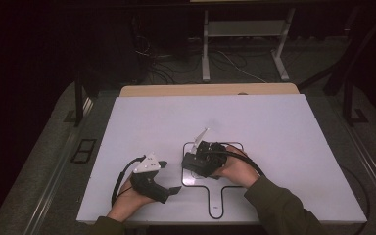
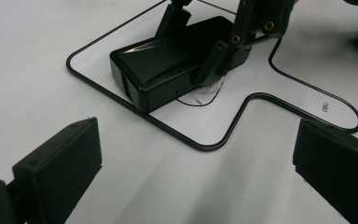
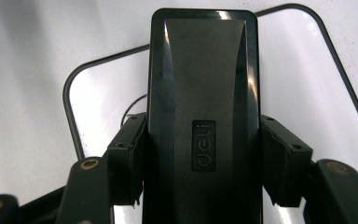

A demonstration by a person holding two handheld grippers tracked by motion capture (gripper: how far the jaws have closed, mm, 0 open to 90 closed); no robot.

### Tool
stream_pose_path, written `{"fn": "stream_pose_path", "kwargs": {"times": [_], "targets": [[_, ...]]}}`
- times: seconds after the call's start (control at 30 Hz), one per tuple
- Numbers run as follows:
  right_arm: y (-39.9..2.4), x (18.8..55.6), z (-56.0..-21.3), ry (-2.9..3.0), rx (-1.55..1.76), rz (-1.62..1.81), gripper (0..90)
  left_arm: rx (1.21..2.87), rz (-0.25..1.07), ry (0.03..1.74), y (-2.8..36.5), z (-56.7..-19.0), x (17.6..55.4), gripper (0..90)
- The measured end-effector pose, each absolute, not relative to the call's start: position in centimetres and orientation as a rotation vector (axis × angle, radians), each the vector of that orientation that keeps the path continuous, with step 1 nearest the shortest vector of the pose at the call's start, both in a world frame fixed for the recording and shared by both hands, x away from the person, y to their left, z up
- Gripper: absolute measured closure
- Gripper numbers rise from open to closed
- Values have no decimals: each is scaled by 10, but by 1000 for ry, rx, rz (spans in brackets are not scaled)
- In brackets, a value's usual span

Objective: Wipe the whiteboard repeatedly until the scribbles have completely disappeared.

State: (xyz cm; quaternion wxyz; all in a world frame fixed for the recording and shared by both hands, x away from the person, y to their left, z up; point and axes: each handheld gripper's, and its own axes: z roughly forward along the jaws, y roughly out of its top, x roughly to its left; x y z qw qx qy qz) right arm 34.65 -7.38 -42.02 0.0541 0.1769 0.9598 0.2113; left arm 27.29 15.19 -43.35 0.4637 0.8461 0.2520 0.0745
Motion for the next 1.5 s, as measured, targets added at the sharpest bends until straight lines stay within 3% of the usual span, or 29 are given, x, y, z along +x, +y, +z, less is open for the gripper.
{"fn": "stream_pose_path", "kwargs": {"times": [0.6, 0.8, 1.5], "targets": [[-57, 340, -420, 2969, 421, 660, 386, 2076, 187, 617, 152, -433, 272, 0], [-61, 357, -421, 2924, 505, 658, 386, 2083, 189, 613, 152, -433, 272, 0], [-56, 342, -420, 2947, 436, 627, 386, 2070, 186, 625, 151, -433, 272, 0]]}}
